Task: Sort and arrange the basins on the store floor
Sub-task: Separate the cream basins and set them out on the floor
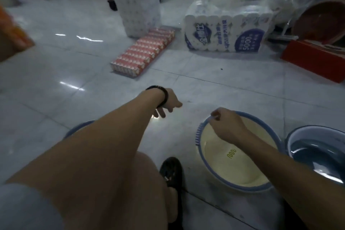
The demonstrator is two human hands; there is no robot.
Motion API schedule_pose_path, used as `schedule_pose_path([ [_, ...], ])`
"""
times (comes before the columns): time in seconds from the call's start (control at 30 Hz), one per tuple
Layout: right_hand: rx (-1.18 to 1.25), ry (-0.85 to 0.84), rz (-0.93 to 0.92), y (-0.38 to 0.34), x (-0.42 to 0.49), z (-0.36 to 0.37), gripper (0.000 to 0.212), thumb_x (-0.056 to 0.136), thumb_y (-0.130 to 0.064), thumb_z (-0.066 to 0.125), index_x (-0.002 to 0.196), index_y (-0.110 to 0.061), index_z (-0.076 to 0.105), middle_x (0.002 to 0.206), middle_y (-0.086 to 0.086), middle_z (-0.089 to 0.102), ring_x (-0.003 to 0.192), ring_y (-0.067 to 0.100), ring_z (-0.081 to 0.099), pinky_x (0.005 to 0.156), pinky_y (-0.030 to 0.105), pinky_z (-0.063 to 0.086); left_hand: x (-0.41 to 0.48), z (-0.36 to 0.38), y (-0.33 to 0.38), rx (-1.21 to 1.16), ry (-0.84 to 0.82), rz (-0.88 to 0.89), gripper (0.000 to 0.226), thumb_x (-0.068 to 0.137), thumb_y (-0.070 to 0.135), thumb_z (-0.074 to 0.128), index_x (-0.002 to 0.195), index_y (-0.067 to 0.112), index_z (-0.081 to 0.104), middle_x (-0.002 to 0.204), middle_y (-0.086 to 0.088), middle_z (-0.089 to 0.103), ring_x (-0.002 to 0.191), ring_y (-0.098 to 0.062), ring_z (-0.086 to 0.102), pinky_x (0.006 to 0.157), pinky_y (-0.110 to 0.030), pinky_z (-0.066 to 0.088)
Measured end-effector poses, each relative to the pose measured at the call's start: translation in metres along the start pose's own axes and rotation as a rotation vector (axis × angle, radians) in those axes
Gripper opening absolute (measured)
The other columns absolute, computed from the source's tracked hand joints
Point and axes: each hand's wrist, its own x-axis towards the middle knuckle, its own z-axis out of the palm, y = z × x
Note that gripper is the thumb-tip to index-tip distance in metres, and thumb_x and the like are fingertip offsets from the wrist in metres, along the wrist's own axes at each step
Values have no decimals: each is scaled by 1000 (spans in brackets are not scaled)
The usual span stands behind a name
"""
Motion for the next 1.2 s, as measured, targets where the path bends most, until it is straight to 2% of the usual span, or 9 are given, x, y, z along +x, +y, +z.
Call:
schedule_pose_path([
  [0.2,-75,-319,-289,-161,-17,53,29,102,-13,50,119,-8,73,121,10,73,109,29,67,85,32,54,-54,-35,-162,-67,373,-58,26,97,35,57,112,19,72,102,-4,75,89,-26,75,80,-45,64],
  [0.3,-260,-502,-327,-221,-21,105,29,100,-17,51,112,1,71,108,20,75,88,37,72,75,44,62,-56,-12,-250,-11,356,-208,22,98,33,58,110,20,71,107,-6,71,97,-27,69,87,-41,60],
  [0.43,-508,-643,-360,-263,-31,176,24,105,-33,54,105,-9,57,85,8,59,68,22,58,57,31,53,-34,38,-342,-68,315,-382,24,95,32,62,117,23,66,121,-6,63,110,-27,61,99,-42,53],
  [0.53,-599,-699,-326,-268,-29,218,15,107,-22,52,107,-8,54,80,5,49,70,20,53,51,26,41,-5,77,-388,-64,264,-410,48,93,33,65,138,22,53,139,-5,55,122,-29,55,104,-41,49],
  [0.6,-663,-731,-311,-259,-24,244,14,106,-8,48,100,-1,58,79,6,46,71,22,51,53,27,40,16,102,-412,-46,242,-428,44,96,34,58,138,21,48,136,-9,56,118,-32,56,100,-45,50],
  [0.73,-675,-757,-265,-221,-11,282,29,104,-4,44,119,1,68,113,16,64,100,31,65,89,38,56,50,141,-438,-29,167,-455,41,100,46,49,130,19,47,124,-10,60,113,-34,57,96,-49,51],
  [0.83,-650,-752,-234,-202,0,301,25,101,-3,44,89,-3,67,93,17,61,81,28,62,75,37,54,61,160,-441,35,101,-451,40,100,44,52,129,16,50,127,-8,61,118,-33,58,100,-47,49],
  [0.97,-651,-824,-247,-194,-7,311,35,105,-8,44,131,2,66,134,22,64,121,37,63,105,49,53,62,179,-437,238,237,-424,23,101,20,48,125,20,47,123,-5,62,116,-32,59,101,-45,45],
  [1.2,-589,-807,-209,-187,-12,305,36,107,-19,44,127,-2,68,129,18,67,116,33,65,97,40,55,69,151,-409,-24,482,-309,10,103,14,43,110,17,50,99,-10,66,85,-31,61,77,-43,53],
])
